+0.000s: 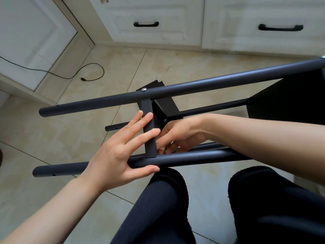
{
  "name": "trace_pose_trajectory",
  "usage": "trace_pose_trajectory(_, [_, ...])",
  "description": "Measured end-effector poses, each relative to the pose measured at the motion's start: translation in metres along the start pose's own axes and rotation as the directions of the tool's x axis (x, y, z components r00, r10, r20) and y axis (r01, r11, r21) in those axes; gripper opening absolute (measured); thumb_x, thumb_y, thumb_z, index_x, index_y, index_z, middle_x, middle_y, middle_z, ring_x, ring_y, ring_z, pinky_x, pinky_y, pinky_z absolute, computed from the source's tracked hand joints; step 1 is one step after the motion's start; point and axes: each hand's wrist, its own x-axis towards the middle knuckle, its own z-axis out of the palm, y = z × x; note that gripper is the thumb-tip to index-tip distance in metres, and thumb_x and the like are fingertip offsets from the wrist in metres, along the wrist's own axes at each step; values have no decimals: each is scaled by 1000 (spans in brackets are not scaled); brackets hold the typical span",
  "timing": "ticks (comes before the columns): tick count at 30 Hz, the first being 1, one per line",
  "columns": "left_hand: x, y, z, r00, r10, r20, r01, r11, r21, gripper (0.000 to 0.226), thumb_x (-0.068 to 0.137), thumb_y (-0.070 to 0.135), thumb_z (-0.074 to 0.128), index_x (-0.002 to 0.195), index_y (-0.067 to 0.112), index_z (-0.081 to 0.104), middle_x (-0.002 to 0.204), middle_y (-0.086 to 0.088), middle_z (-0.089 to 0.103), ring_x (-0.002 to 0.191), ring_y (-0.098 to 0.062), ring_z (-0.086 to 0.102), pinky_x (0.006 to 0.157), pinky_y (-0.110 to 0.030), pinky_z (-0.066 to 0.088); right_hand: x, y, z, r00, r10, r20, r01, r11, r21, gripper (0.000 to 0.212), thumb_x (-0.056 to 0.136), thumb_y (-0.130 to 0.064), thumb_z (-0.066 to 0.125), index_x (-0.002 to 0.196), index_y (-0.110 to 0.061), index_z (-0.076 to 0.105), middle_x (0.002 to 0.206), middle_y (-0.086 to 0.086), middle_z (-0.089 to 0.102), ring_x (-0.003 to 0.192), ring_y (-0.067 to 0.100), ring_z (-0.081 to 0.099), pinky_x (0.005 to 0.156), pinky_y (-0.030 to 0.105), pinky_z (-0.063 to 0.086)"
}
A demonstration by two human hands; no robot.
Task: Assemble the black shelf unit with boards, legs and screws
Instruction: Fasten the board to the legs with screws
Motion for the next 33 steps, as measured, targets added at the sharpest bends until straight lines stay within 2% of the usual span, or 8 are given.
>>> trace_pose_trajectory(4, [0,-1,1,1000,2,-10,-2,1000,-11,73,87,58,67,145,16,52,164,-5,30,154,-24,21,123,-31,25,-1,-1,-4,1000,10,-10,-11,1000,-25,19,95,-20,63,78,-12,66,75,2,61,68,11,58,70,26,46])
trace_pose_trajectory(9, [-1,-2,1,1000,8,-6,-8,1000,-10,73,87,58,68,145,18,51,165,-4,29,155,-24,21,123,-32,25,5,0,3,1000,-2,-26,2,1000,-4,13,96,-14,59,85,-8,64,77,5,62,68,13,61,74,27,49])
trace_pose_trajectory(15, [-1,-3,1,1000,7,-4,-7,1000,-16,73,87,58,68,146,19,50,165,-3,29,155,-24,21,123,-33,25,-2,-1,-2,1000,16,3,-16,999,31,16,94,-15,63,79,-9,66,70,2,60,63,10,58,65,20,48])
trace_pose_trajectory(21, [0,-3,1,1000,12,-10,-13,1000,-17,73,87,58,68,146,17,51,165,-5,29,154,-25,21,123,-34,26,5,0,4,1000,-4,-30,6,998,61,19,96,-9,58,78,-7,62,69,4,61,64,12,59,70,23,50])
trace_pose_trajectory(27, [1,-3,0,1000,4,-2,-4,1000,-14,73,87,58,68,146,19,51,165,-3,29,155,-23,21,123,-32,25,-2,-2,-1,1000,12,-1,-12,999,46,18,95,-14,61,78,-8,65,70,3,59,65,11,57,68,23,47])
trace_pose_trajectory(33, [1,-3,0,1000,7,-2,-7,1000,-18,73,87,58,68,146,17,51,165,-4,29,154,-25,21,123,-36,27,5,-2,5,999,-14,-39,16,999,52,17,96,-9,58,80,-6,63,68,4,61,61,11,60,61,20,53])
